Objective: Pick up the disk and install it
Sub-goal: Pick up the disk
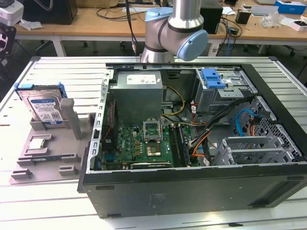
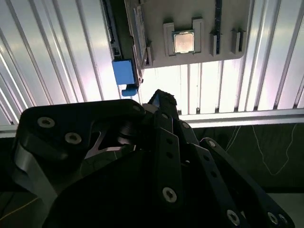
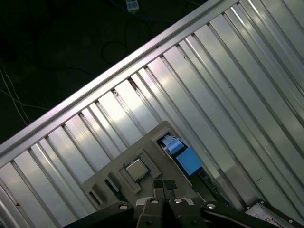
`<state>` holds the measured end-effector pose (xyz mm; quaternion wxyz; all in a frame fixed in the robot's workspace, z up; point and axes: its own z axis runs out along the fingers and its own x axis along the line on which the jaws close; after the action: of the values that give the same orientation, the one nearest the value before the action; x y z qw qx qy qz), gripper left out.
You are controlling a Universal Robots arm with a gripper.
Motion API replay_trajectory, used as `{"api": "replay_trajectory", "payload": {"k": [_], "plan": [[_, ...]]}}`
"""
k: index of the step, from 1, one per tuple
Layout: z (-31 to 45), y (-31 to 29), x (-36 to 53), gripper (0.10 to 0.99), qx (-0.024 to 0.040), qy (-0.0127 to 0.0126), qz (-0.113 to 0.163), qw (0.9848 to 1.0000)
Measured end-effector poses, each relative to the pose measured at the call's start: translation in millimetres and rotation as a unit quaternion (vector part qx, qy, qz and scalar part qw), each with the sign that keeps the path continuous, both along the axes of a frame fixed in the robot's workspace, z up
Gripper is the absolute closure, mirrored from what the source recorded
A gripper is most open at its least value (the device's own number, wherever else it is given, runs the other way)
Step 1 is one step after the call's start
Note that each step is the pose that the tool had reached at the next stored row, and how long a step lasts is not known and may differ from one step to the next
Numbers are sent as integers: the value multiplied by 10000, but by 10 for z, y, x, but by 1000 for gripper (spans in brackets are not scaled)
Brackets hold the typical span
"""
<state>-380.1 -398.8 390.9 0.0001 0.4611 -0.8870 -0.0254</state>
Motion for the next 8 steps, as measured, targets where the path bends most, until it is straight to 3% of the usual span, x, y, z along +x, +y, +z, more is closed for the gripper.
{"api": "replay_trajectory", "payload": {"k": [8], "plan": [[0,0,0,980,0,0,396,9992]]}}
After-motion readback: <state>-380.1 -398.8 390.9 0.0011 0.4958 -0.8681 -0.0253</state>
